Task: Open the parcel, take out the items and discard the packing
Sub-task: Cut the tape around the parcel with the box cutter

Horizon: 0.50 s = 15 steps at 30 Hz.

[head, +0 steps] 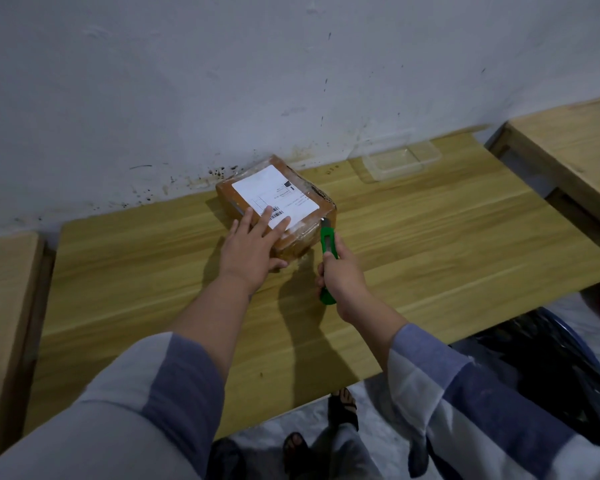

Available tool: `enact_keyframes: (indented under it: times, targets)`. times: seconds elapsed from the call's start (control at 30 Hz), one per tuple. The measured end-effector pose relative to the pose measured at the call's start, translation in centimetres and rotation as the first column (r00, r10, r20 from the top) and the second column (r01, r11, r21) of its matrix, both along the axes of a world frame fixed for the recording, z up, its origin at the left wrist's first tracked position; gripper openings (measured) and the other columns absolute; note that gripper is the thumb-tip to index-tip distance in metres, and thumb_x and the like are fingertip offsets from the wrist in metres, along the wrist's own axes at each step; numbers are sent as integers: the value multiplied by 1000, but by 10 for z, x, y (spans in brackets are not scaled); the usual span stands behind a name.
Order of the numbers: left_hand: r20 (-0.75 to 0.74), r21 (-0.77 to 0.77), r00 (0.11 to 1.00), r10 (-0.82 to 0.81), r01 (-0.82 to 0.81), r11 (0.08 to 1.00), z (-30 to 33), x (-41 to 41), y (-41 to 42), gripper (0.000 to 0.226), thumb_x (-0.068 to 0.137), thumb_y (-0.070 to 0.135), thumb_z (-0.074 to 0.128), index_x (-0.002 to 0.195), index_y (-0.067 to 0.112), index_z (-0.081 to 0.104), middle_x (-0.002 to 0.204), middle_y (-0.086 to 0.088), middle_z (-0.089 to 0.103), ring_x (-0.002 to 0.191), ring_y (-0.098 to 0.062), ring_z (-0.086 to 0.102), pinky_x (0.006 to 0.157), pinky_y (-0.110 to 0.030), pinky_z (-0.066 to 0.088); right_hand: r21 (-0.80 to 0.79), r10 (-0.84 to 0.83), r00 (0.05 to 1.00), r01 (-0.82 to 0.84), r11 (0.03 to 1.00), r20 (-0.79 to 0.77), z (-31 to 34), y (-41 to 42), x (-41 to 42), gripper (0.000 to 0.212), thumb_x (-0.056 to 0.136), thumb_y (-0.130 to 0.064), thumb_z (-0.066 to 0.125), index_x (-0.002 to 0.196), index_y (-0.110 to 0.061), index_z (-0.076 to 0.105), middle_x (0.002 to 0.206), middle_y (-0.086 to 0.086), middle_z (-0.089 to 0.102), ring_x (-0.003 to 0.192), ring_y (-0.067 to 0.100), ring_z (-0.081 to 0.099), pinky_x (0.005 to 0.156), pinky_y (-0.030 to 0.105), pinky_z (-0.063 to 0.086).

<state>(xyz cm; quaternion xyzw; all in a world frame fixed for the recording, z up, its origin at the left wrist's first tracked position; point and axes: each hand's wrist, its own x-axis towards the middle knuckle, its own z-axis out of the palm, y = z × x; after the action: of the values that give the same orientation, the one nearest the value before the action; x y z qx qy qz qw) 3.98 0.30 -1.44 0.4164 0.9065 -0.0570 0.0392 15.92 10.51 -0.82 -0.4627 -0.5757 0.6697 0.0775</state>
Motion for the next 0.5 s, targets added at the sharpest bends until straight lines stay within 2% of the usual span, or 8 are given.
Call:
enact_keyframes:
  times: [0.1,0.3,0.4,0.5]
  targets:
    - [23,21,1000,11,-11,1000,0,0,0,82,86,62,45,151,38,1,162,2,-5,148,-31,-5,119,-45,12,-16,-3,1000,3,1000,1,1,1,-2,51,98,-22,35,142,-47,27,104,1,42,65,13,42,68,37,42]
    - [15,34,1000,15,-16,999,-2,2,1,83,84,63,46,151,38,3,162,3,-2,148,-30,-3,119,-44,15,22,18,999,-18,1000,36,4,-13,0,52,100,-21,31,145,-45,21,101,2,45,60,15,43,54,31,41]
    - [12,36,1000,18,-18,999,-3,2,0,84,84,63,46,151,38,3,162,4,-2,148,-30,-3,119,-43,16,34,26,999,-28,999,38,8,-18,1,52,100,-20,31,145,-43,20,105,4,49,68,18,47,62,31,44]
    - [18,46,1000,16,-17,999,-2,3,-1,84,84,62,47,151,37,4,162,4,-1,148,-30,-3,119,-43,17,59,40,998,-43,997,55,12,-21,2,52,100,-21,30,147,-41,17,126,7,55,80,20,50,72,37,49]
